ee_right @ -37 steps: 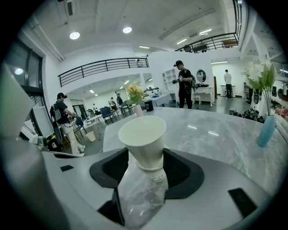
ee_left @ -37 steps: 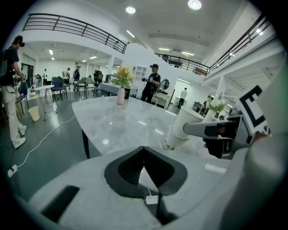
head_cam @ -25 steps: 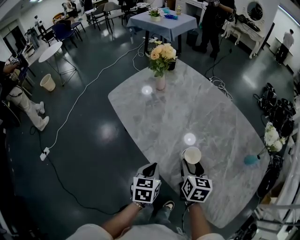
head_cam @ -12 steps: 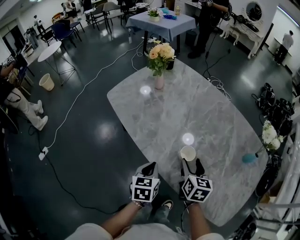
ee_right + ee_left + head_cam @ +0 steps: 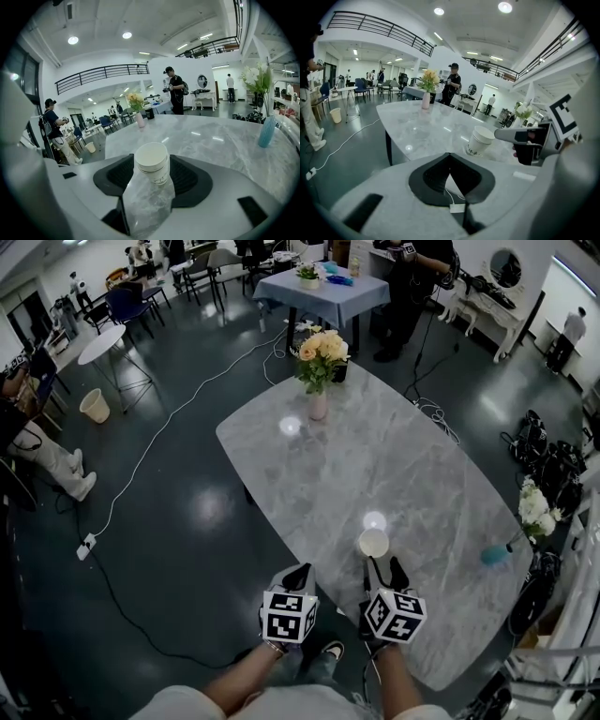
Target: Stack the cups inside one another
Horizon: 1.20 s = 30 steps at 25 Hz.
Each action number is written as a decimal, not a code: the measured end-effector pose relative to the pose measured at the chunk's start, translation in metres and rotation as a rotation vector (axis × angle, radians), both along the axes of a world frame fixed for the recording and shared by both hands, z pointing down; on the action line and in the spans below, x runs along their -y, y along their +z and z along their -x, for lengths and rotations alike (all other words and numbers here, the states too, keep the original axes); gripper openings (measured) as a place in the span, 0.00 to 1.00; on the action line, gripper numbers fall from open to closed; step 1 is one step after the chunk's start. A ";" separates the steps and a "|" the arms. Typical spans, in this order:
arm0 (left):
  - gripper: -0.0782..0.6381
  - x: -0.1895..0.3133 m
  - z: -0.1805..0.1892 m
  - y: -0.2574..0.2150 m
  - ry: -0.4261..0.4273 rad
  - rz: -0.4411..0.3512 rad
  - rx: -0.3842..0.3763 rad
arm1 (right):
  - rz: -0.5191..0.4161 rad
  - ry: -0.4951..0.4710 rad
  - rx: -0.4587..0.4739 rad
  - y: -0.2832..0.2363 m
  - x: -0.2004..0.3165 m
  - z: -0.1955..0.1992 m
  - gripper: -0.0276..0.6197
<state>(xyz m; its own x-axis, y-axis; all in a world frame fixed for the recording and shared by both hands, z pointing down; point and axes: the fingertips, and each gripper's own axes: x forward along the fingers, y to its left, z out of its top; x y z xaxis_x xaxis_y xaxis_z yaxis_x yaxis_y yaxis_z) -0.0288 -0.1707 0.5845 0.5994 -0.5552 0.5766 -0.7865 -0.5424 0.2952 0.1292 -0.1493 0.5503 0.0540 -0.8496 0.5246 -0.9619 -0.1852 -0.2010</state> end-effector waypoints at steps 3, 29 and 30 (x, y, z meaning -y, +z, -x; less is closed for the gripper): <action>0.10 -0.002 0.000 -0.004 -0.005 -0.006 -0.006 | -0.013 -0.009 0.016 -0.007 -0.001 0.000 0.41; 0.10 -0.043 -0.027 -0.039 0.012 -0.093 -0.040 | -0.082 -0.036 0.026 -0.037 -0.059 -0.012 0.08; 0.10 -0.044 -0.029 -0.040 0.014 -0.097 -0.039 | -0.083 -0.038 0.025 -0.038 -0.061 -0.013 0.07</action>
